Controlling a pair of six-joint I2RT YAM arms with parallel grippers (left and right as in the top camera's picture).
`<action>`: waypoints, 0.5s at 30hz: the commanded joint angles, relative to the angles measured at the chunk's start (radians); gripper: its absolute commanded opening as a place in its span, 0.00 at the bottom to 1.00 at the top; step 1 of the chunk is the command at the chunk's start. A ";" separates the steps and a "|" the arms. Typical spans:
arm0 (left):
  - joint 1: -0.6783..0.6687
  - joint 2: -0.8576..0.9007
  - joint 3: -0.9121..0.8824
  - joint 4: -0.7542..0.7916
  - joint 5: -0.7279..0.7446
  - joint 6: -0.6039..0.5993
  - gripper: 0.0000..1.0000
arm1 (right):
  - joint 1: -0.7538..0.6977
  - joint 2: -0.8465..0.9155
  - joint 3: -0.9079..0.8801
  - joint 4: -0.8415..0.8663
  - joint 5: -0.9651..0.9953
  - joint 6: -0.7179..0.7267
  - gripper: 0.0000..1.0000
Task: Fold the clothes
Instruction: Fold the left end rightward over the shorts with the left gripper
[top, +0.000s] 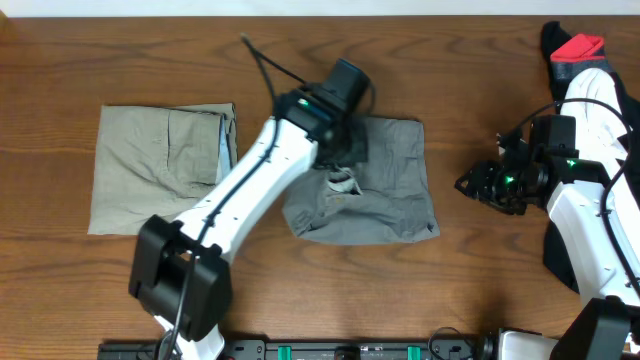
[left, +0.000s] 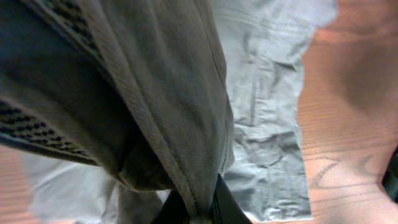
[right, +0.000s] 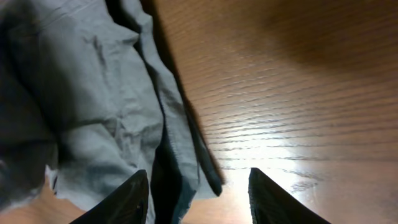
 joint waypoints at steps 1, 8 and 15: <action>-0.048 -0.006 0.019 0.025 -0.002 -0.037 0.06 | -0.003 -0.006 0.002 -0.001 0.041 0.022 0.50; -0.128 -0.006 0.019 0.032 0.020 -0.069 0.06 | -0.003 -0.006 0.002 -0.009 0.053 0.023 0.50; -0.179 0.010 0.019 0.031 0.014 -0.069 0.06 | -0.003 -0.006 0.002 -0.016 0.070 0.023 0.50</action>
